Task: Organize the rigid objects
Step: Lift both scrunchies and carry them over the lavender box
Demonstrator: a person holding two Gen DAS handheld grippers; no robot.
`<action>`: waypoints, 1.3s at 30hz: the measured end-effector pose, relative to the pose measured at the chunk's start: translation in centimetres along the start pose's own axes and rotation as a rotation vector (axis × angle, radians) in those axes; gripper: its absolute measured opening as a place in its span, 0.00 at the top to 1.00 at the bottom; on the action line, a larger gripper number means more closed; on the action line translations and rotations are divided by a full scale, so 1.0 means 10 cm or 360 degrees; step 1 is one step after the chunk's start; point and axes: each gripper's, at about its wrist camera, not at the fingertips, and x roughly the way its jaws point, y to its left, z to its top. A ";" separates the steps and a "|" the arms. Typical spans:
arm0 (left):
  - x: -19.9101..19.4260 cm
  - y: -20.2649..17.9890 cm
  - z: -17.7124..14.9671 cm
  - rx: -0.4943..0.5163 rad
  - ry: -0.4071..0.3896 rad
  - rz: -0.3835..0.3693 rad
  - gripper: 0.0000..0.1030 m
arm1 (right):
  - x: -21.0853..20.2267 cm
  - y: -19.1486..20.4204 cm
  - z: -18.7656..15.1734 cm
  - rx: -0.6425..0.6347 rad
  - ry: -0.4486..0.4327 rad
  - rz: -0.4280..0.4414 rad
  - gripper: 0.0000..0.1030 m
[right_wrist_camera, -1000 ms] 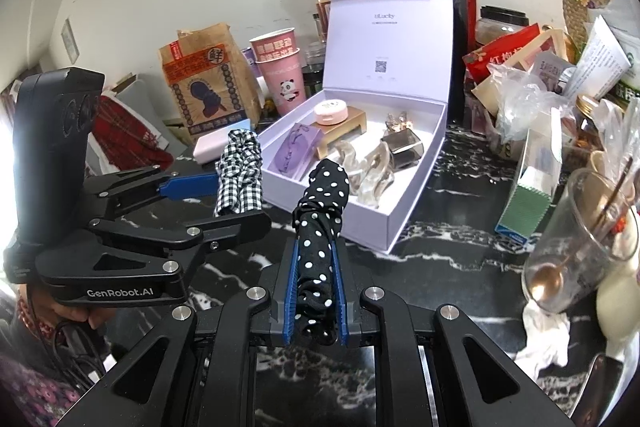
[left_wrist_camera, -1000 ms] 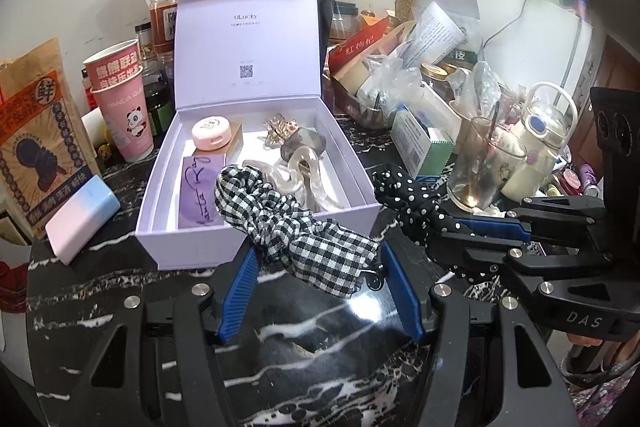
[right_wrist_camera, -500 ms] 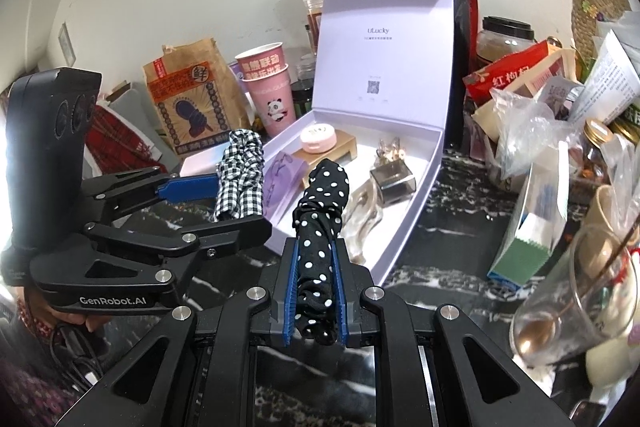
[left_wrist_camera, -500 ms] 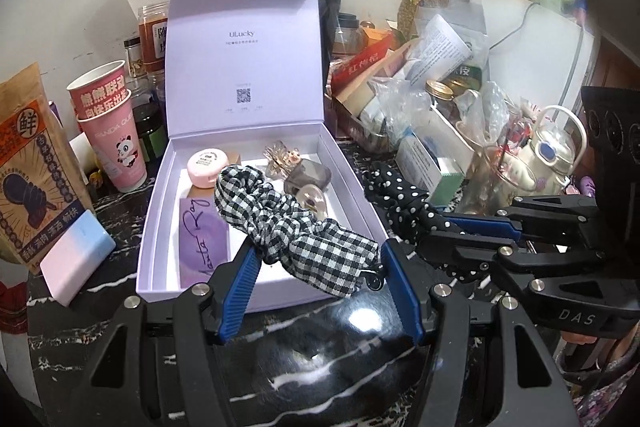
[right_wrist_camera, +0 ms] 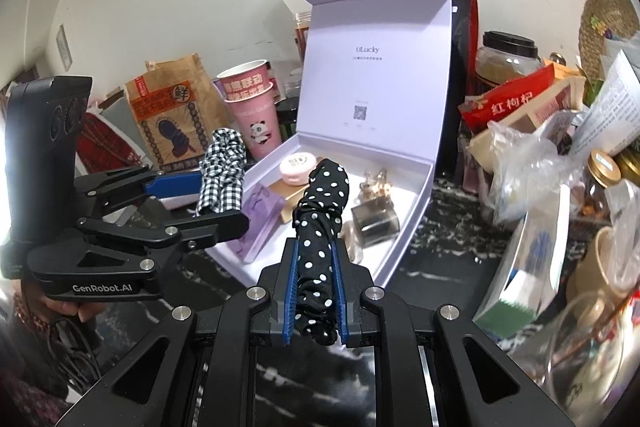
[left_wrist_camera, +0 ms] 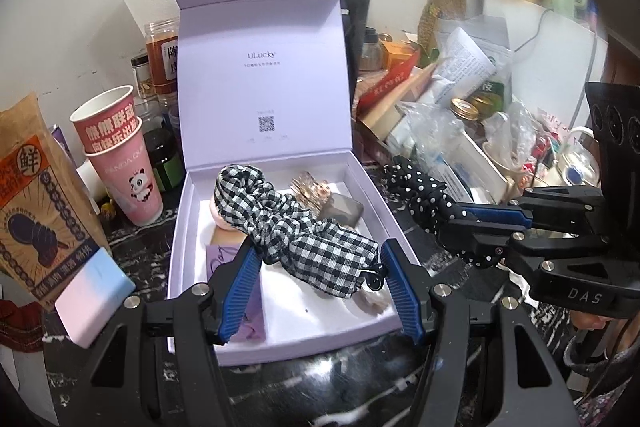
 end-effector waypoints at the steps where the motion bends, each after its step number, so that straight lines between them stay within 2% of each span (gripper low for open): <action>1: 0.02 0.02 0.03 -0.0003 -0.0001 0.0004 0.41 | 0.02 -0.01 0.02 -0.0004 0.0002 -0.0002 0.85; 11: 0.31 0.22 0.22 -0.0029 0.0030 -0.0016 0.41 | 0.29 -0.14 0.21 -0.0001 0.0020 -0.0008 0.85; 21: 0.63 0.32 0.36 -0.0037 0.0080 0.0043 0.41 | 0.54 -0.26 0.38 0.0007 -0.0026 0.0028 0.85; 27: 0.76 0.33 0.45 -0.0016 0.0091 0.0014 0.41 | 0.64 -0.33 0.47 0.0026 -0.0013 0.0001 0.85; 39: 1.18 0.27 0.56 0.0079 0.0211 -0.0043 0.41 | 0.91 -0.57 0.49 0.0109 0.0051 -0.0044 0.85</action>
